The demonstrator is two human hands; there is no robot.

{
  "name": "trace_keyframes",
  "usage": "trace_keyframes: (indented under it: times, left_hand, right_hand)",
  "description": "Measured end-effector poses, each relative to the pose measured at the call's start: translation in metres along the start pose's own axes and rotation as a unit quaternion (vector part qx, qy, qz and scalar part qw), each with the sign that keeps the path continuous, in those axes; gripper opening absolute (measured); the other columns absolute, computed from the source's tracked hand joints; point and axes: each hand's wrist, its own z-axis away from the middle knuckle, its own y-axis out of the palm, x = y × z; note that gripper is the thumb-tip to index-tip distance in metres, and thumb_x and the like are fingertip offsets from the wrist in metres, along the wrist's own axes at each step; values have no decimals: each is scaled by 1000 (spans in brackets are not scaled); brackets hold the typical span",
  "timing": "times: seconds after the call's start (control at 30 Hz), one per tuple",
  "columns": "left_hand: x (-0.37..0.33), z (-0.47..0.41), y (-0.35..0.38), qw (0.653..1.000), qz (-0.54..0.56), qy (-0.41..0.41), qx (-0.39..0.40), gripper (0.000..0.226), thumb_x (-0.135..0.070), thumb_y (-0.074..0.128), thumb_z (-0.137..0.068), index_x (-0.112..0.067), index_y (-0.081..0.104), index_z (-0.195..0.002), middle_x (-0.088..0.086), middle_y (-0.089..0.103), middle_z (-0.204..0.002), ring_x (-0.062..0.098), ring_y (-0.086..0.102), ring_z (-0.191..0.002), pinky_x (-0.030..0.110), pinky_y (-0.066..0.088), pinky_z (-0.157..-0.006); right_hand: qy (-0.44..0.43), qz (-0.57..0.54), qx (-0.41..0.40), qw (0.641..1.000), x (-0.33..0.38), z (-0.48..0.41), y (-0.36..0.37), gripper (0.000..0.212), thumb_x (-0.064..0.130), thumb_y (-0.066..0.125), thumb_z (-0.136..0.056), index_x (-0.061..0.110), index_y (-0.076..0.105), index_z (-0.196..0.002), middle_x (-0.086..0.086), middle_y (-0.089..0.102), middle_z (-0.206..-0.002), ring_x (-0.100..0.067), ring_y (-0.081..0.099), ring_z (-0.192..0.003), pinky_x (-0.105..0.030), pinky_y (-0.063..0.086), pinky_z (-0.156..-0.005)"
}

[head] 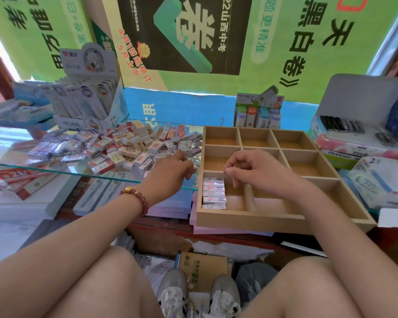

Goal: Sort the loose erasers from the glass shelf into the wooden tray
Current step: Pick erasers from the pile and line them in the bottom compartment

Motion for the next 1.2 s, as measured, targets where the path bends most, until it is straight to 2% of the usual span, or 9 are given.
trace_keyframes:
  times: [0.17, 0.23, 0.33, 0.47, 0.53, 0.73, 0.87, 1.03, 1.2]
  left_hand:
    - [-13, 3, -24, 963, 247, -41, -97, 30, 12, 46, -83, -16, 38, -74, 1, 38, -88, 18, 41, -80, 21, 40, -76]
    - [-32, 9, -40, 911, 400, -75, -70, 34, 8, 47, -88, -18, 32, -73, -4, 41, -80, 8, 47, -73, 31, 48, -77]
    - [-58, 16, -50, 808, 582, -92, 9, 32, 9, 46, -90, -14, 30, -75, -5, 55, -80, 3, 60, -71, 27, 54, -68]
    - [-71, 17, -50, 683, 721, -108, 37, 23, 6, 46, -90, -12, 36, -79, -5, 62, -71, 8, 61, -64, 23, 52, -60]
    - [-70, 16, -49, 659, 742, -117, 31, 16, -1, 54, -85, -10, 42, -86, -2, 65, -74, 11, 63, -66, 23, 53, -60]
    - [-69, 15, -45, 810, 573, -121, 18, 31, 2, 70, -77, -14, 50, -95, 2, 65, -95, 8, 65, -73, 20, 53, -63]
    - [-72, 14, -48, 803, 582, -129, -14, 28, 4, 68, -78, -14, 52, -93, -1, 66, -91, 8, 66, -71, 21, 56, -65]
    - [-74, 14, -53, 839, 533, -95, -49, 37, 2, 73, -75, -20, 54, -98, 0, 66, -92, 5, 65, -67, 18, 55, -67]
    - [-75, 17, -54, 874, 475, -79, -58, 47, -3, 74, -75, -30, 57, -108, -5, 60, -108, 24, 65, -68, 32, 56, -74]
  right_hand:
    - [-23, -5, -15, 1000, -1, -2, 0, 9, 26, 60, -91, 31, 60, -98, 6, 68, -78, -3, 63, -75, -22, 49, -80]
    - [-57, -4, -35, 998, 1, -2, 2, 30, 28, 63, -89, 39, 53, -114, 8, 61, -91, -7, 60, -79, -20, 49, -76]
    - [-120, -32, -60, 990, 8, -4, 5, 57, 18, 67, -84, 45, 43, -128, 11, 52, -106, -8, 55, -77, -12, 46, -70]
    - [-159, -6, -104, 982, 10, -5, 3, 39, 13, 67, -84, 42, 57, -108, 24, 53, -103, -8, 53, -78, -12, 44, -69]
    - [-141, -41, -106, 983, 7, -5, 0, 35, 11, 68, -83, 40, 60, -101, 22, 58, -99, -10, 57, -75, -14, 48, -68]
    - [-119, -108, -84, 983, 3, -4, 0, 28, 13, 68, -84, 38, 59, -93, 10, 64, -91, -12, 63, -70, -22, 56, -62]
    - [-106, -50, -107, 987, 0, -4, -1, 5, 31, 59, -91, 36, 58, -90, 5, 65, -77, -13, 64, -67, -29, 54, -66]
    - [-64, -25, -123, 990, -4, -2, -5, 20, 39, 51, -94, 26, 66, -88, 2, 68, -67, -5, 60, -59, -24, 49, -64]
    - [-68, -28, -106, 992, -4, 1, -4, 15, 36, 56, -93, 27, 67, -89, 0, 66, -66, -13, 59, -61, -34, 51, -66]
